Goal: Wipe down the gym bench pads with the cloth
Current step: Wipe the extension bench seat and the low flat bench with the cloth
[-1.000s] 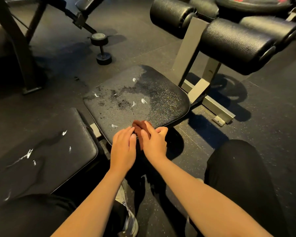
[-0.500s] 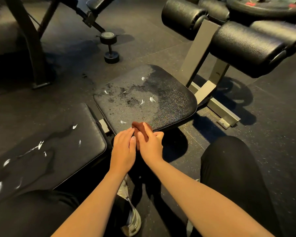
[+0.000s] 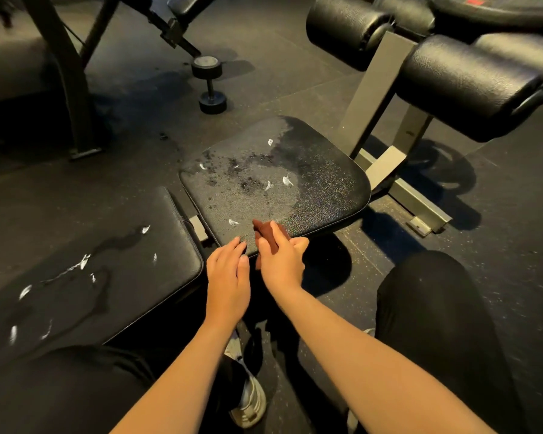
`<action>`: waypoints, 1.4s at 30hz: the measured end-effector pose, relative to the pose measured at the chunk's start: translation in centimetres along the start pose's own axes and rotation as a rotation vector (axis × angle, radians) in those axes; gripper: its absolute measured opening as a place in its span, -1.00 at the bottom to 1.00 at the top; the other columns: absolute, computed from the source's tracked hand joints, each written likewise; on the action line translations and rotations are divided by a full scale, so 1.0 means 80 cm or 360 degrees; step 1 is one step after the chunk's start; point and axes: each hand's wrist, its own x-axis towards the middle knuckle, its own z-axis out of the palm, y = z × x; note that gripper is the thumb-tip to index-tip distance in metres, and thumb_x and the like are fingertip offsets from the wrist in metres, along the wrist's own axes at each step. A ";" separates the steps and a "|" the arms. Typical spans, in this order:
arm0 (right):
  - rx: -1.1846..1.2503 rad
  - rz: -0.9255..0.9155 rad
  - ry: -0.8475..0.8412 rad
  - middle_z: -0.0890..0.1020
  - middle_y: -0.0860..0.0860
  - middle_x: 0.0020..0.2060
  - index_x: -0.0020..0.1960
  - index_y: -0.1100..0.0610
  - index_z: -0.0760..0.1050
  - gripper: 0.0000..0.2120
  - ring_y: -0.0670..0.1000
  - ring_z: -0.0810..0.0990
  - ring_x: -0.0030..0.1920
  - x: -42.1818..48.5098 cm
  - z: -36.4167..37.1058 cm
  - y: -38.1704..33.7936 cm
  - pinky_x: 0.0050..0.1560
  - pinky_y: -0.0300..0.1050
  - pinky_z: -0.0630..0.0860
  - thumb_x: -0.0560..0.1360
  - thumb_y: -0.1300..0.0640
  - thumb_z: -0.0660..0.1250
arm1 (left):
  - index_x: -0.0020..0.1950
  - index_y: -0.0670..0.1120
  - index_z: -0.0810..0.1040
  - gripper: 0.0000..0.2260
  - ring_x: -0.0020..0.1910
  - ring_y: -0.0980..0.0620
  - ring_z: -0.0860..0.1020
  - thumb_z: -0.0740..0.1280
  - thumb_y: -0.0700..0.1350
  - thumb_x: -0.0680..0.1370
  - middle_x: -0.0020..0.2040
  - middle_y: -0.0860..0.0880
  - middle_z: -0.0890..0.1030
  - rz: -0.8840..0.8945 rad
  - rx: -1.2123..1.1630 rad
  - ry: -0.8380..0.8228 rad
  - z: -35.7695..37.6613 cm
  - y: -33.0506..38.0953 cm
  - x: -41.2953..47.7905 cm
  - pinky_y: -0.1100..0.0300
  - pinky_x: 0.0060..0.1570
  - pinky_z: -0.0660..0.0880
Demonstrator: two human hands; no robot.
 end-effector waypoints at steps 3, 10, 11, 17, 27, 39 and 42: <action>-0.0022 -0.0074 -0.0143 0.28 -0.06 0.10 0.48 -0.28 0.33 -0.54 0.03 0.58 -0.09 -0.016 0.005 0.001 0.11 -0.06 0.49 0.59 -0.16 0.27 | 0.42 -0.08 0.52 -0.55 0.45 0.02 0.37 0.02 0.04 0.68 0.42 0.02 0.50 -0.0016 -0.0026 -0.0018 -0.002 0.002 0.002 0.47 0.42 -0.05; 0.0114 0.0125 0.0072 0.27 -0.04 0.12 0.50 -0.24 0.33 -0.54 0.03 0.47 -0.13 0.004 -0.019 -0.001 0.07 -0.17 0.27 0.61 -0.15 0.25 | 0.43 -0.08 0.51 -0.55 0.46 0.02 0.31 0.05 0.08 0.66 0.44 0.01 0.47 -0.0066 -0.0075 -0.0028 -0.006 0.008 -0.002 0.51 0.39 -0.11; 0.0128 0.0140 0.0078 0.27 -0.03 0.12 0.50 -0.24 0.33 -0.54 0.03 0.47 -0.12 0.004 -0.018 -0.002 0.07 -0.17 0.28 0.61 -0.14 0.26 | 0.44 -0.08 0.50 -0.53 0.47 0.02 0.30 0.04 0.09 0.66 0.46 0.01 0.46 -0.0057 -0.0092 -0.0043 -0.008 0.008 -0.003 0.51 0.40 -0.12; 0.0121 0.0024 -0.0199 0.30 -0.03 0.11 0.47 -0.26 0.34 -0.55 0.00 0.53 -0.10 -0.034 0.022 -0.016 0.03 -0.15 0.39 0.60 -0.15 0.27 | 0.44 -0.03 0.48 -0.63 0.39 0.08 0.36 0.06 -0.02 0.71 0.38 0.03 0.51 -0.0218 -0.0305 -0.0070 -0.017 0.006 -0.003 0.19 0.45 0.19; 0.0331 -0.0230 -0.0625 0.67 -0.16 0.14 0.31 -0.17 0.57 -0.67 -0.18 0.59 0.15 -0.036 0.008 -0.027 0.22 -0.16 0.52 0.65 -0.12 0.14 | 0.43 0.02 0.47 -0.70 0.20 0.32 0.51 0.19 -0.05 0.70 0.28 0.06 0.55 -0.0371 -0.0732 0.0010 -0.038 0.014 -0.007 0.40 0.16 0.41; -0.0524 -0.0933 -0.0308 0.59 0.06 0.19 0.38 0.10 0.51 -0.66 0.13 0.46 0.27 0.017 0.006 -0.018 0.39 -0.01 0.26 0.63 0.11 0.24 | 0.56 -0.05 0.32 -0.55 0.36 0.09 0.31 0.17 -0.21 0.66 0.45 -0.12 0.36 -0.0432 -0.0280 0.0298 -0.046 0.001 0.058 0.48 0.27 0.09; -0.0410 -0.0913 -0.0364 0.55 0.05 0.31 0.40 0.11 0.50 -0.65 0.06 0.41 0.38 0.021 -0.001 -0.009 0.48 -0.01 0.22 0.64 0.10 0.24 | 0.50 -0.04 0.42 -0.63 0.47 -0.03 0.29 0.14 -0.14 0.68 0.52 -0.11 0.31 -0.0393 -0.0177 0.0088 -0.028 0.001 0.070 0.27 0.37 0.10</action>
